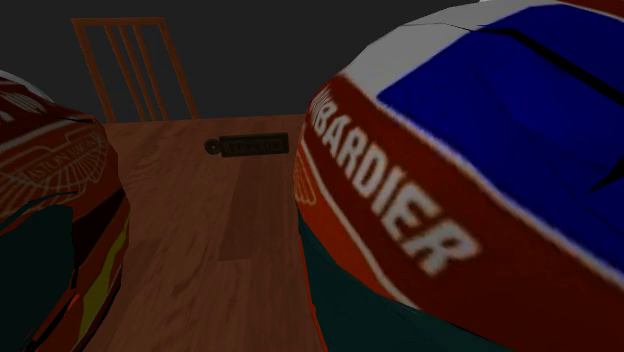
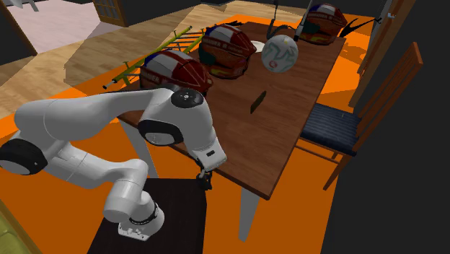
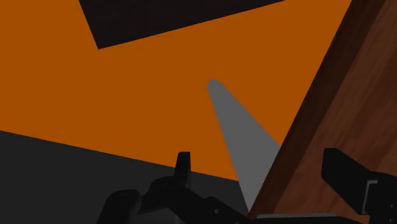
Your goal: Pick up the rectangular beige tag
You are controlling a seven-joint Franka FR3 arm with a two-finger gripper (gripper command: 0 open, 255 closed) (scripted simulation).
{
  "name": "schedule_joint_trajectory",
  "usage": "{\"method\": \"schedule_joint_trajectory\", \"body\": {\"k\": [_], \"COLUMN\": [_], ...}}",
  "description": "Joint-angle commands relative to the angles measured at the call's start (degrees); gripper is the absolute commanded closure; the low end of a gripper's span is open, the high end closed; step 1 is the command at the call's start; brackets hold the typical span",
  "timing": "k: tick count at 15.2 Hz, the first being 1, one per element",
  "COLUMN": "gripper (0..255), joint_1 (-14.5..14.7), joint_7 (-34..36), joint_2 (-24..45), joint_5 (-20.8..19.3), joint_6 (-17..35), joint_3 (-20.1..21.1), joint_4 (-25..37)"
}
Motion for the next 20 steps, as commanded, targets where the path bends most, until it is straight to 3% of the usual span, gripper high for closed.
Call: {"method": "schedule_joint_trajectory", "body": {"k": [1,10,20], "gripper": [0,0,0], "joint_1": [0.0,7.4,13.9], "joint_7": [0.0,-10.4,-20.6], "joint_2": [0.0,17.3,33.9], "joint_5": [0.0,1.3,1.4], "joint_6": [0.0,2.1,-0.1], "joint_3": [0.0,2.6,7.5], "joint_4": [0.0,14.5,32.6]}}
